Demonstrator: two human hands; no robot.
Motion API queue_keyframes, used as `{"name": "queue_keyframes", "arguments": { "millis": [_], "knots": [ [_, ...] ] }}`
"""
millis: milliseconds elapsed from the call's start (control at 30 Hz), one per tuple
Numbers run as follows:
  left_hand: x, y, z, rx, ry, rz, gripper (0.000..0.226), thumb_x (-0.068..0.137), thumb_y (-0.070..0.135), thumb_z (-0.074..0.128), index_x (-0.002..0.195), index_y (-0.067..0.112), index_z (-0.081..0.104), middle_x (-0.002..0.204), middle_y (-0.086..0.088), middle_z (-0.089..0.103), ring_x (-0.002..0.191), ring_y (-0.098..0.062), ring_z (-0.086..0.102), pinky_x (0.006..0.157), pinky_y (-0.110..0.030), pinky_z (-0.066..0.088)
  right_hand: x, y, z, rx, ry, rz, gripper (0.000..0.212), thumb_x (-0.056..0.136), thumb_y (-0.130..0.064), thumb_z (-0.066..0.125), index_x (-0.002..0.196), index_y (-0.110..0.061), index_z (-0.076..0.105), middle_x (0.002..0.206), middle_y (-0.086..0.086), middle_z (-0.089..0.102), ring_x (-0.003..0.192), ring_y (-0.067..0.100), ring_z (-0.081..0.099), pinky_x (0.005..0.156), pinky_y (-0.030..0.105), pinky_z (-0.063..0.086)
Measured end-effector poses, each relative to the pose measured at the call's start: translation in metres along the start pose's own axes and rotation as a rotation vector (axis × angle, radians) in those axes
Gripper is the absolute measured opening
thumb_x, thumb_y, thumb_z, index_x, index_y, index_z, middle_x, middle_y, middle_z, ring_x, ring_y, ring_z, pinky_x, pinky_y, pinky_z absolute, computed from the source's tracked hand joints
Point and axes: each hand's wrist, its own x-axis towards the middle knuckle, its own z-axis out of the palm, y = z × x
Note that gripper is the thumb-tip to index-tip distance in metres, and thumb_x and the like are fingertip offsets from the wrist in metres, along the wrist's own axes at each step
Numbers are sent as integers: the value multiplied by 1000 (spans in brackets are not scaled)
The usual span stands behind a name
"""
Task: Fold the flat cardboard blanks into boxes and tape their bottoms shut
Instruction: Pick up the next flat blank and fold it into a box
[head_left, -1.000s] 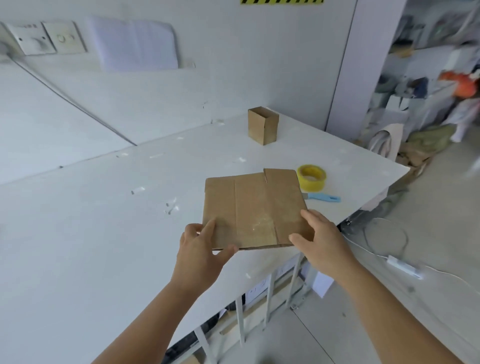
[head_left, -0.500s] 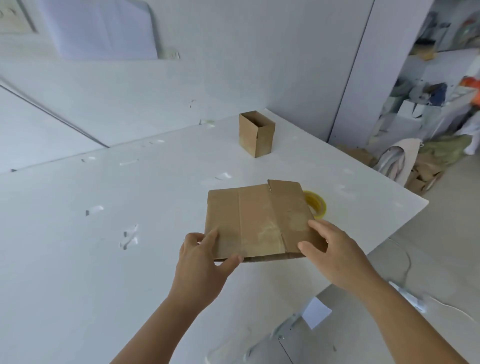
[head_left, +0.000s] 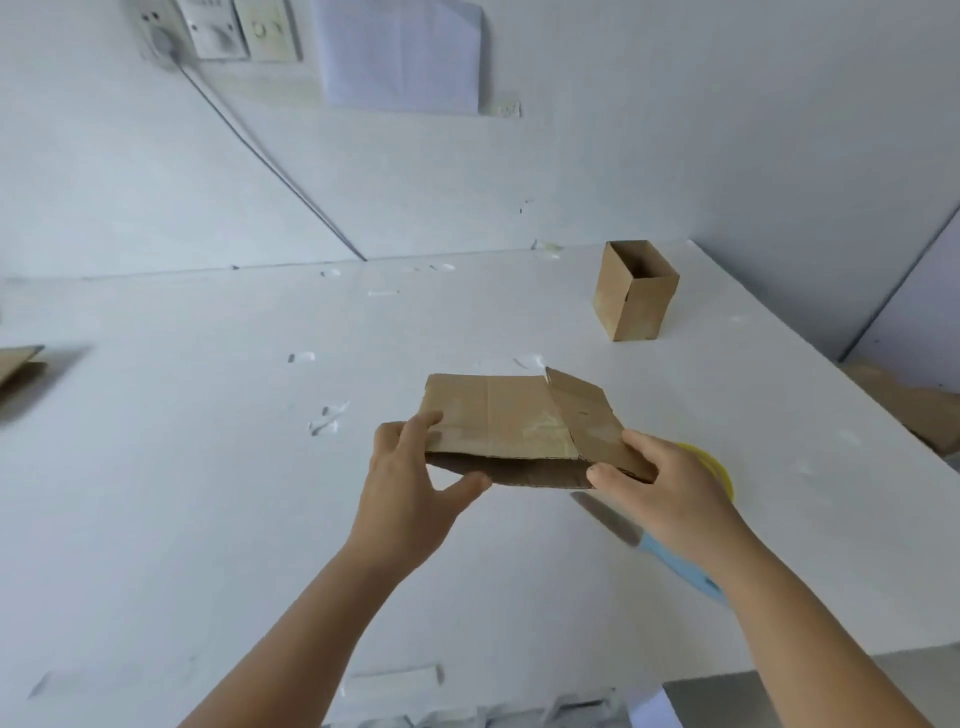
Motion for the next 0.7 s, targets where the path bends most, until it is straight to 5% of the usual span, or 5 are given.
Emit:
{"name": "queue_keyframes", "arguments": {
  "millis": [367,433,533,600,700],
  "knots": [
    [-40,58,14,-265,269,-112,84,90,12,58,151,31,4,128,17,44,100,-1,57,77,-16,47,3,12,-29,-59,-65,-172,24,94,-43,46,101,-31,66,77,-18,62,69,-4,55,56,3,35],
    [-41,63,6,-233,249,-135,74,92,12,54,150,31,13,124,19,49,94,5,58,67,-10,49,-1,7,-29,13,-62,-214,21,95,-36,49,96,-29,69,73,-14,65,69,-2,59,65,9,45],
    [-44,66,-1,-101,198,-124,40,90,11,50,123,33,55,106,18,67,80,0,64,58,-8,47,-5,0,-19,118,-95,-229,20,93,-26,54,101,-25,72,86,-13,72,84,7,65,83,33,52],
    [-48,68,-1,-62,178,-137,39,85,4,45,99,34,65,84,15,71,68,-10,66,55,-16,47,-11,-6,-9,101,-123,-256,24,93,-29,56,111,-24,70,98,-16,70,92,3,61,83,21,46],
    [-52,67,-2,-52,204,-183,44,82,1,43,88,38,65,80,23,66,62,-10,65,55,-16,50,-23,-8,3,126,-200,-240,39,92,-41,53,127,-25,59,113,-15,63,100,-1,54,84,14,38]
  ]
}}
